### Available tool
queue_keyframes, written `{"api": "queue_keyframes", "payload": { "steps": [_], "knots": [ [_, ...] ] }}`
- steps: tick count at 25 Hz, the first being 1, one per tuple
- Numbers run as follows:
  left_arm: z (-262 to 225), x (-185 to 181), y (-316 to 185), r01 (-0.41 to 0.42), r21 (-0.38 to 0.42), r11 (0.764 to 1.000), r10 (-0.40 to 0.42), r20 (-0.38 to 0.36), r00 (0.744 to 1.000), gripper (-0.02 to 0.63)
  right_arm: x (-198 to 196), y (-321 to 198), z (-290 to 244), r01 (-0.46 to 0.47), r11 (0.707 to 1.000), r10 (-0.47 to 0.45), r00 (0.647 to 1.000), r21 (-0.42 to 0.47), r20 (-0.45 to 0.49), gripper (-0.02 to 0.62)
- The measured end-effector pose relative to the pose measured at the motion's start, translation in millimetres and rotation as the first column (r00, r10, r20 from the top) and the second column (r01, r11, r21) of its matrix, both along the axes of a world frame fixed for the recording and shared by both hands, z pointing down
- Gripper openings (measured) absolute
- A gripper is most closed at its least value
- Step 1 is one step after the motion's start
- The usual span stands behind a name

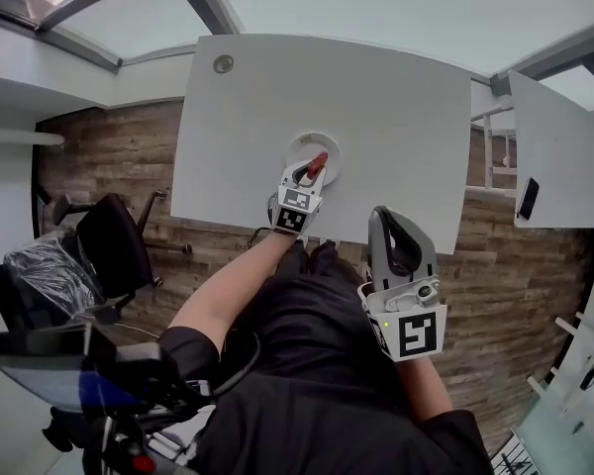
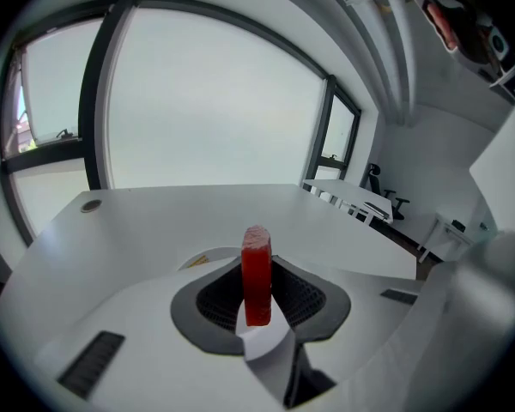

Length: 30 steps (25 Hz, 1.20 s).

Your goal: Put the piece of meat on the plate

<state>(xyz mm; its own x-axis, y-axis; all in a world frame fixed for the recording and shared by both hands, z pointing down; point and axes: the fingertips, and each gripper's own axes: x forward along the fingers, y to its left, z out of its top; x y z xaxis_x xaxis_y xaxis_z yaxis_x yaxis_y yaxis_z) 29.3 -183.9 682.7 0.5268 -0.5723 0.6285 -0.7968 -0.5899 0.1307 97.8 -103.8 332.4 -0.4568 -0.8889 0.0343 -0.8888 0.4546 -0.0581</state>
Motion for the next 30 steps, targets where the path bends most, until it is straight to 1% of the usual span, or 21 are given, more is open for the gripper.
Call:
{"api": "queue_keyframes", "payload": {
  "steps": [3, 7, 9, 12, 15, 18, 20, 23, 27, 30],
  "knots": [
    [14.3, 2.4, -1.1, -0.005, -0.034, 0.999, 0.004, -0.028, 1.000, 0.097, 0.6, 2.0, 3.3, -0.002, 1.000, 0.002, 1.000, -0.010, -0.005, 0.006],
    [23.0, -2.6, -3.0, -0.008, -0.042, 0.999, 0.008, -0.001, 1.000, 0.097, 0.3, 3.7, 4.9, 0.000, 1.000, 0.000, 1.000, -0.023, -0.009, 0.005],
    [27.5, -2.7, -1.8, -0.002, -0.046, 0.999, 0.002, -0.002, 1.000, 0.097, 0.1, 4.4, 5.0, -0.001, 1.000, 0.000, 1.000, -0.025, -0.012, 0.006],
    [31.1, -0.1, 1.0, 0.004, -0.074, 0.997, -0.007, -0.036, 0.999, 0.097, -0.3, 4.2, 3.8, 0.000, 1.000, -0.001, 1.000, -0.022, -0.013, 0.005],
    [35.4, 5.7, 2.6, 0.012, -0.104, 0.995, -0.022, -0.088, 0.996, 0.097, 2.6, 3.2, 4.7, 0.001, 1.000, -0.001, 1.000, -0.025, -0.013, 0.006],
    [41.4, 4.8, 1.7, 0.032, -0.122, 0.992, -0.044, -0.101, 0.994, 0.097, 6.1, 3.2, 8.4, -0.004, 0.999, 0.004, 1.000, -0.035, -0.014, 0.005],
    [38.6, 4.6, -1.4, 0.030, -0.115, 0.993, -0.043, -0.107, 0.993, 0.097, 7.7, 3.2, 10.3, -0.007, 0.999, 0.006, 1.000, -0.041, -0.015, 0.005],
    [39.6, 4.7, -4.7, 0.014, -0.108, 0.994, -0.024, -0.093, 0.995, 0.097, 10.1, 2.6, 12.9, -0.008, 0.999, 0.007, 1.000, -0.046, -0.018, 0.006],
    [50.8, -3.5, 3.8, 0.010, -0.130, 0.991, -0.017, -0.054, 0.998, 0.097, 10.0, 4.0, 15.6, -0.006, 0.998, 0.006, 1.000, -0.060, -0.006, 0.006],
    [49.6, -6.5, 1.4, 0.026, -0.122, 0.992, -0.032, -0.048, 0.998, 0.097, 8.5, 4.7, 17.9, -0.003, 0.997, 0.004, 1.000, -0.072, 0.004, 0.005]
  ]
}}
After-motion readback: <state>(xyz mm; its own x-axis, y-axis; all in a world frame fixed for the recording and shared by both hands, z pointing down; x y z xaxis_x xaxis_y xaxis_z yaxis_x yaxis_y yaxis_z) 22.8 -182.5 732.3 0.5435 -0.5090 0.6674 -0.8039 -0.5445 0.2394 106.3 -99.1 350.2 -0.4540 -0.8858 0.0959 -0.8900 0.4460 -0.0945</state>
